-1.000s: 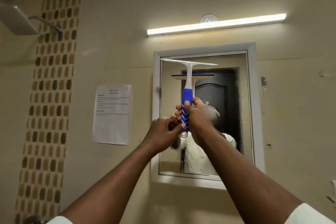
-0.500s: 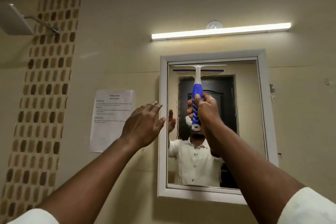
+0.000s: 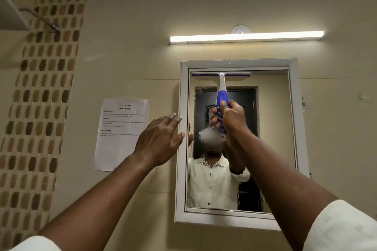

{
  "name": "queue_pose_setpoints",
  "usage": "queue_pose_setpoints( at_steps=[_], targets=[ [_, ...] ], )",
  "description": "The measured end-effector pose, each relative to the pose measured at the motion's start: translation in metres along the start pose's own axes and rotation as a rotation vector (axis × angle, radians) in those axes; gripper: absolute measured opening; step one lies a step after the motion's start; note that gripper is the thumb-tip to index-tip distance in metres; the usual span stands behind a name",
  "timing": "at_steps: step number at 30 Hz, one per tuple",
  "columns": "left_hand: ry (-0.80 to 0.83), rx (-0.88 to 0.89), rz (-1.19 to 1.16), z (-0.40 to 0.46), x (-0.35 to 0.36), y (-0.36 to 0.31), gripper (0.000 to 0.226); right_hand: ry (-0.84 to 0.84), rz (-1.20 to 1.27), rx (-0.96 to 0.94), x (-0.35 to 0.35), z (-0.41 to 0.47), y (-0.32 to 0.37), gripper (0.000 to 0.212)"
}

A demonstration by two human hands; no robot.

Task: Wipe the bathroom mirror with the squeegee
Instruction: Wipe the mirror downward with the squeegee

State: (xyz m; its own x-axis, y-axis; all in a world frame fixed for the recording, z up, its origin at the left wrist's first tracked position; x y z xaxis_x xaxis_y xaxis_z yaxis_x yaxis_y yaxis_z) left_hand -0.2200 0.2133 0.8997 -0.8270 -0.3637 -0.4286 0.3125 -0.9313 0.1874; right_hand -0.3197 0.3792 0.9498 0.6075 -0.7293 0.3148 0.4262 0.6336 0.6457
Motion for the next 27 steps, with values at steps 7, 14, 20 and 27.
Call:
queue_pose_setpoints(
  at_steps=[7,14,20,27],
  targets=[
    [0.008,0.001,0.001,-0.003,-0.004,0.004,0.054,0.012,0.029,0.018,0.002,0.007,0.0,0.027],
    [0.026,-0.02,0.01,-0.011,-0.007,0.012,0.054,0.036,0.095,0.095,-0.002,0.008,0.0,0.018],
    [0.042,-0.015,0.012,-0.014,-0.01,0.007,0.054,0.035,0.086,0.125,0.0,0.007,0.003,0.025],
    [0.037,0.0,0.003,-0.017,-0.016,-0.005,0.054,0.03,0.014,0.164,0.001,0.001,0.006,0.023]
  ],
)
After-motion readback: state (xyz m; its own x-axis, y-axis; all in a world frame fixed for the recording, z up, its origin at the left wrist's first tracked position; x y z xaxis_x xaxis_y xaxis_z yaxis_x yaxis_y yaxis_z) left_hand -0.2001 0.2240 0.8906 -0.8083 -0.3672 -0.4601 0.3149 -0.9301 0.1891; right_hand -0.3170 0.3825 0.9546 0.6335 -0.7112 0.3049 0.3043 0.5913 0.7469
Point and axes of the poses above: each hand's wrist, its own z-axis towards the middle knuckle, its own x-axis out of the palm, y = z × x, the point moved 1 cm from there along z, towards the middle knuckle, and after that the axes turned 10 degrees about z, right-handed, at the moved point
